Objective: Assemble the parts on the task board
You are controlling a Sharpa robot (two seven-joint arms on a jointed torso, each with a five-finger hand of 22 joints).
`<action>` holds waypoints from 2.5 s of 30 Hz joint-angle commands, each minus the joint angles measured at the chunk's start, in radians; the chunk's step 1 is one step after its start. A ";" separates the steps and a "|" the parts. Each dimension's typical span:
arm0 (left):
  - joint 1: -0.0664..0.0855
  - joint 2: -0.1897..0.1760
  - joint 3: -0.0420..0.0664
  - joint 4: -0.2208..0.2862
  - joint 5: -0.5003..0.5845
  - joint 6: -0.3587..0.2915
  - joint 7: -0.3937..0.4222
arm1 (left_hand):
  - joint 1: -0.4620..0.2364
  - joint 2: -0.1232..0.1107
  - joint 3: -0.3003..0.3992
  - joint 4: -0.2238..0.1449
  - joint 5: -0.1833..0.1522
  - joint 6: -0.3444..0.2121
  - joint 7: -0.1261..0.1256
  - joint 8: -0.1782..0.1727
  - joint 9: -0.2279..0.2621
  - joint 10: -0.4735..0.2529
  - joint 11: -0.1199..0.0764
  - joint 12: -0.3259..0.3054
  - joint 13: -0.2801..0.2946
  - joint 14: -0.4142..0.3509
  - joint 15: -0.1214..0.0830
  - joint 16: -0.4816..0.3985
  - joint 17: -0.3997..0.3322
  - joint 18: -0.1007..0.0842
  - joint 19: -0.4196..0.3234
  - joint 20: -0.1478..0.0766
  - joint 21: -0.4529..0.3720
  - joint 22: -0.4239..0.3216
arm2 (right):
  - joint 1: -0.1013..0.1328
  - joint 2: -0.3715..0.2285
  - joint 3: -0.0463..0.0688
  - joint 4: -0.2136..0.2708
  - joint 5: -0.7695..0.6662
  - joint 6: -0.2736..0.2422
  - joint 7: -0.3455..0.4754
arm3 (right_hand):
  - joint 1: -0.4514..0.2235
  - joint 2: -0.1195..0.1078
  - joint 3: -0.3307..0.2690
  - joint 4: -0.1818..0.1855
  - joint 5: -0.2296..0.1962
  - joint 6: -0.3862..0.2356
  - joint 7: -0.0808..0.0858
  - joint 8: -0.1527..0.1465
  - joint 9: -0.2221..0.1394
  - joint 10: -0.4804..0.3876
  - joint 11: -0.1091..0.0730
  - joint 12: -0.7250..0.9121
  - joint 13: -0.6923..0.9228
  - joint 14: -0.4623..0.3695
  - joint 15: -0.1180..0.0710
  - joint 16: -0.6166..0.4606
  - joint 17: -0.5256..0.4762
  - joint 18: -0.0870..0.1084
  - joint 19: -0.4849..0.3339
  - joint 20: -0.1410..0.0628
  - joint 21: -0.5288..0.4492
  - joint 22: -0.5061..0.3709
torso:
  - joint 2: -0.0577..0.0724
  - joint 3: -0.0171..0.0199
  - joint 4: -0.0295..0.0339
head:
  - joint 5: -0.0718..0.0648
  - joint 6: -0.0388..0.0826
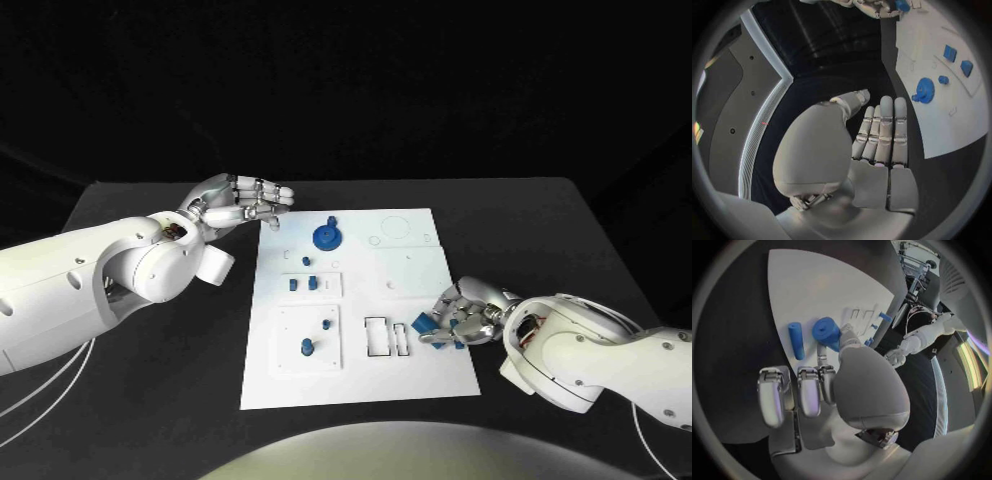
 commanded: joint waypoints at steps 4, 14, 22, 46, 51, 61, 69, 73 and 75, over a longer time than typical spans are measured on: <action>0.000 0.004 0.001 0.001 0.006 0.010 0.005 | -0.002 0.012 -0.005 0.000 0.005 -0.001 0.005 0.004 -0.001 -0.007 -0.002 0.004 -0.001 -0.009 0.000 -0.003 -0.001 0.012 -0.008 0.000 -0.004 -0.001 | 0.035 -0.006 0.000 0.026 0.196 -0.039 0.003 | 0.046 0.077 0.010 0.011 0.001 0.037 -0.023 0.009 0.010 0.052 -0.009 0.005 0.179 0.083 -0.007 0.005 0.159 -0.010 0.100 -0.008 0.016 0.258 | 0.000 -0.0009 -0.0003 | 0.001 0.004; 0.000 0.006 0.001 0.001 0.006 0.011 0.005 | -0.002 0.012 -0.005 0.000 0.005 -0.001 0.005 0.004 -0.001 -0.007 -0.002 0.004 -0.001 -0.009 0.000 -0.003 -0.001 0.012 -0.008 0.000 -0.004 -0.001 | 0.053 0.046 0.001 0.035 0.234 -0.018 0.014 | -0.017 0.074 0.024 0.012 0.000 0.045 -0.024 0.008 0.013 0.060 -0.010 0.013 0.188 0.084 -0.009 0.006 0.162 -0.012 0.103 -0.011 0.023 0.260 | 0.002 0.0003 0.0009 | 0.002 0.002; 0.000 0.005 0.001 0.003 0.006 0.013 0.004 | -0.002 0.012 -0.005 0.000 0.005 -0.001 0.005 0.004 -0.001 -0.007 -0.002 0.004 -0.001 -0.009 0.000 -0.003 -0.001 0.012 -0.008 0.000 -0.004 -0.001 | 0.037 0.106 0.000 0.018 0.172 0.011 0.004 | -0.096 0.055 0.015 0.012 -0.002 0.054 -0.023 0.011 0.020 0.061 -0.009 0.010 0.187 0.085 -0.008 0.006 0.165 -0.012 0.103 -0.010 0.025 0.261 | 0.002 -0.0004 0.0017 | 0.007 -0.002; 0.001 -0.001 0.001 0.006 0.006 0.014 0.001 | -0.002 0.012 -0.006 -0.001 0.005 0.000 0.005 0.005 -0.001 -0.009 -0.002 0.006 -0.001 -0.010 0.000 -0.002 -0.002 0.012 -0.008 0.000 -0.005 -0.002 | 0.019 0.151 0.000 0.000 0.047 0.026 -0.014 | -0.156 0.045 -0.012 0.012 -0.003 0.078 -0.033 0.027 0.031 0.064 -0.017 0.012 0.190 0.087 -0.013 0.010 0.178 -0.014 0.106 -0.014 0.032 0.263 | 0.002 -0.0002 0.0007 | 0.018 -0.007; 0.001 -0.003 0.001 0.006 0.006 0.014 0.001 | -0.002 0.012 -0.006 -0.001 0.005 0.000 0.005 0.005 -0.001 -0.009 -0.002 0.006 -0.001 -0.010 0.000 -0.002 -0.002 0.012 -0.008 0.000 -0.005 -0.002 | 0.018 0.153 0.000 0.004 0.046 0.029 -0.013 | -0.158 0.042 -0.015 0.011 -0.003 0.079 -0.033 0.028 0.031 0.065 -0.017 0.014 0.191 0.088 -0.014 0.010 0.179 -0.014 0.106 -0.014 0.032 0.263 | 0.002 -0.0001 0.0002 | 0.022 -0.008; 0.001 -0.004 0.001 0.006 0.006 0.016 -0.002 | -0.003 0.013 -0.007 -0.001 0.005 -0.001 0.006 0.006 -0.002 -0.011 -0.002 0.007 -0.001 -0.011 0.001 -0.002 -0.002 0.012 -0.008 0.000 -0.006 -0.002 | 0.017 0.152 0.000 0.006 0.049 0.024 -0.014 | -0.158 0.043 -0.015 0.011 -0.003 0.080 -0.034 0.029 0.032 0.065 -0.018 0.013 0.191 0.088 -0.014 0.011 0.181 -0.014 0.106 -0.014 0.032 0.263 | 0.002 0.0000 0.0002 | 0.023 -0.005; 0.001 -0.005 0.001 0.006 0.006 0.016 -0.003 | -0.003 0.013 -0.007 -0.001 0.005 -0.001 0.006 0.006 -0.002 -0.012 -0.002 0.008 -0.001 -0.011 0.001 -0.002 -0.002 0.012 -0.008 0.000 -0.006 -0.003 | 0.017 0.155 0.000 0.003 0.051 0.018 -0.014 | -0.172 0.044 -0.021 0.013 -0.003 0.082 -0.035 0.031 0.034 0.064 -0.019 0.011 0.190 0.088 -0.015 0.010 0.179 -0.014 0.106 -0.015 0.032 0.263 | 0.002 -0.0003 -0.0004 | 0.024 -0.003; 0.001 -0.005 0.001 0.006 0.006 0.015 -0.003 | -0.003 0.013 -0.007 -0.001 0.005 -0.001 0.006 0.006 -0.002 -0.012 -0.002 0.008 -0.001 -0.011 0.001 -0.002 -0.002 0.012 -0.008 0.000 -0.006 -0.003 | 0.017 0.157 0.000 -0.003 0.049 0.017 -0.018 | -0.230 0.043 -0.067 0.014 -0.004 0.081 -0.036 0.038 0.040 0.064 -0.020 0.008 0.189 0.087 -0.017 0.009 0.177 -0.014 0.106 -0.017 0.032 0.263 | 0.002 -0.0005 0.0001 | 0.023 -0.004; 0.001 -0.005 0.001 0.006 0.006 0.015 -0.003 | -0.003 0.014 -0.008 -0.001 0.005 -0.001 0.006 0.006 -0.002 -0.012 -0.001 0.008 -0.001 -0.011 0.001 -0.002 -0.002 0.012 -0.008 0.001 -0.007 -0.003 | 0.017 0.157 0.000 -0.006 0.046 0.017 -0.021 | -0.256 0.038 -0.093 0.014 -0.004 0.080 -0.036 0.040 0.042 0.063 -0.020 0.005 0.188 0.087 -0.017 0.008 0.175 -0.014 0.106 -0.017 0.032 0.263 | 0.002 -0.0004 0.0002 | 0.023 -0.003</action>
